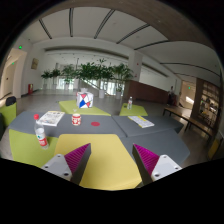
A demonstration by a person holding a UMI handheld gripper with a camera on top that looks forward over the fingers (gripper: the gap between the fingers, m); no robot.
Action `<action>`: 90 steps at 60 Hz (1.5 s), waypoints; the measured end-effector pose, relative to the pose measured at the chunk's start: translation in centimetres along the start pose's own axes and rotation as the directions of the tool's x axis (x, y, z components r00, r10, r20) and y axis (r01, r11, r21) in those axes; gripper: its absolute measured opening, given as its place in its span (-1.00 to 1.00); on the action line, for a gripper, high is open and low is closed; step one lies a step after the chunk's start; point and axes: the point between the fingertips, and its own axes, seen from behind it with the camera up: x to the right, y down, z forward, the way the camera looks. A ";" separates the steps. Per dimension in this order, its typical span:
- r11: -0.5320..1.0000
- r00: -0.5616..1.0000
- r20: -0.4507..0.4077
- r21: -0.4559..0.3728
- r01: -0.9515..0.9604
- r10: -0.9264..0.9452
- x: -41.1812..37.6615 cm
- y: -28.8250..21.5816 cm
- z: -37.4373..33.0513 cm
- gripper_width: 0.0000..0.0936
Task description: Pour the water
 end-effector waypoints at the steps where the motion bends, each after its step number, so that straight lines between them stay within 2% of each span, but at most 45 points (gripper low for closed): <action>1: 1.000 1.000 0.000 0.000 0.002 -0.002 -0.8 0.1 -0.1 0.84; 15: 1.000 0.997 0.074 -0.027 -0.004 0.006 -7.3 4.2 -0.3 0.83; 24: 0.999 0.987 0.162 -0.043 -0.001 0.008 -16.0 6.6 0.0 0.83; 32: 0.999 0.967 0.256 -0.039 0.004 0.006 -25.3 6.7 1.5 0.83; 43: 1.000 0.942 0.336 -0.011 0.000 0.004 -36.0 5.6 6.2 0.83; 49: 0.999 0.937 0.347 0.034 0.010 -0.021 -40.1 4.7 10.0 0.81; 55: 0.999 0.939 0.343 0.041 -0.010 -0.004 -42.8 4.6 14.2 0.81; 63: 0.999 0.945 0.327 0.049 -0.013 -0.004 -44.7 4.7 18.6 0.62; 65: 0.998 0.944 0.330 0.051 -0.021 0.003 -44.8 4.7 19.7 0.51; 69: 0.997 0.941 0.337 0.067 -0.037 0.012 -45.0 4.3 19.9 0.12; 74: 0.996 0.937 0.349 0.084 -0.042 0.010 -45.4 4.0 20.2 0.02; 78: 0.994 0.934 0.356 0.098 -0.051 0.013 -45.2 3.8 20.0 -0.18; 82: 0.993 0.925 0.380 0.108 -0.045 0.001 -45.9 3.6 19.4 -0.29; 84: 0.992 0.920 0.391 0.115 -0.045 -0.004 -45.9 3.5 19.8 -0.27; 85: 0.992 0.919 0.395 0.115 -0.041 -0.008 -46.0 3.5 19.7 -0.35; 90: 0.991 0.904 0.427 0.122 -0.062 0.004 -46.7 2.6 19.2 -0.36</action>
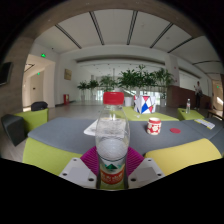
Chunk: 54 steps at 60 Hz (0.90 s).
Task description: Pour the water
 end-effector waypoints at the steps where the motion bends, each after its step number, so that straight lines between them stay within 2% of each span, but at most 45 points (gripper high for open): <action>1: 1.000 1.000 0.008 0.004 -0.005 0.005 -0.2 -0.3 0.0 -0.36; 9: 0.995 0.992 0.107 0.067 -0.072 0.064 -2.3 -5.0 0.3 -0.35; 20: 0.929 0.901 0.327 0.138 -0.344 0.285 -3.6 -15.6 3.1 -0.36; 26: 0.827 0.759 0.460 0.090 -0.556 0.460 -2.9 -21.0 5.8 -0.35; 34: 0.600 0.456 0.581 -0.071 -0.797 0.674 -0.1 -25.8 10.9 -0.36; 38: 0.445 0.266 0.602 -0.167 -0.880 0.753 2.0 -27.0 13.7 -0.36; 43: 0.231 0.034 0.580 -0.268 -0.936 0.814 5.3 -26.7 16.6 -0.35; 47: 0.074 -0.124 0.545 -0.327 -0.942 0.830 8.3 -25.7 20.3 -0.36; 54: -0.123 -0.299 0.455 -0.377 -0.918 0.839 11.1 -21.6 24.0 -0.36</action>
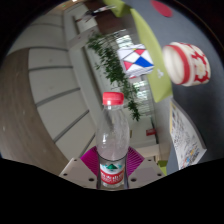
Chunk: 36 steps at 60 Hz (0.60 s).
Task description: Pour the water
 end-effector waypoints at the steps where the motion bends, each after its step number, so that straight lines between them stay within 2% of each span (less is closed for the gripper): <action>1: 1.000 1.000 -0.006 0.010 -0.028 0.028 0.6 -0.9 0.2 -0.36; 11: 0.979 0.982 -0.036 0.083 -0.184 0.188 4.9 -4.7 -1.1 -0.36; 25: 0.978 0.979 -0.048 0.078 -0.195 0.199 6.6 -5.9 -0.7 -0.35; 31: 0.989 0.985 -0.087 0.049 -0.142 0.146 6.3 -5.6 -0.6 -0.35; 34: 0.998 0.993 -0.107 0.018 -0.052 0.054 5.2 -4.0 -2.8 -0.36; 36: 0.999 0.990 -0.136 -0.006 0.042 -0.042 4.8 -4.6 -1.2 -0.36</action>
